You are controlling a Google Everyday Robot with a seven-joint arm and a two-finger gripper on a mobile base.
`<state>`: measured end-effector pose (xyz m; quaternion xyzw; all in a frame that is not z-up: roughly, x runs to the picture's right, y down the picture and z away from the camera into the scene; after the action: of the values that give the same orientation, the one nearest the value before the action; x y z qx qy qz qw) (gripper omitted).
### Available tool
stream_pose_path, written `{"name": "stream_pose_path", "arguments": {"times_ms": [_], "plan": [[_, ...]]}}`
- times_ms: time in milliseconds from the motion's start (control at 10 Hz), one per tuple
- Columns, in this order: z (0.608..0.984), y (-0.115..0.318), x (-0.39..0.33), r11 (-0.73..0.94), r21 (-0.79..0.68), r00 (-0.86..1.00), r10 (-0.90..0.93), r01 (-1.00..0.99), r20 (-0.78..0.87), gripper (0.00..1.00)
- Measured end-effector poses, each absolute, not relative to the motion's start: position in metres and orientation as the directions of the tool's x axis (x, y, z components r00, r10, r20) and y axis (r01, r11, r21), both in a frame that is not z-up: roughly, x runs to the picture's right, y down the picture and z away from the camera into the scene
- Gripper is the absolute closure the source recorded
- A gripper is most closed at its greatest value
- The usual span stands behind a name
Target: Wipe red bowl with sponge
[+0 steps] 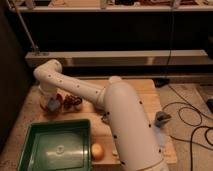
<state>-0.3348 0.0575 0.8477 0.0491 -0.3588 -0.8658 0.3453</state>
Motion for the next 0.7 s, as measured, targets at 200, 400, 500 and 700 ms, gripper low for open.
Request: {"name": "stream_pose_path", "arguments": {"times_ms": [200,400,500,700], "plan": [[0.855,0.041,-0.329,-0.508,0.63,-0.741,-0.65,0.588,0.168,1.0],[0.859,0.031,-0.334,-0.51,0.621,-0.735,-0.659,0.595,0.162,1.0],[0.864,0.023,-0.338,-0.51,0.614,-0.727,-0.668,0.602,0.158,1.0],[0.864,0.019,-0.356,-0.51,0.621,-0.726,-0.673,0.595,0.142,1.0]]}}
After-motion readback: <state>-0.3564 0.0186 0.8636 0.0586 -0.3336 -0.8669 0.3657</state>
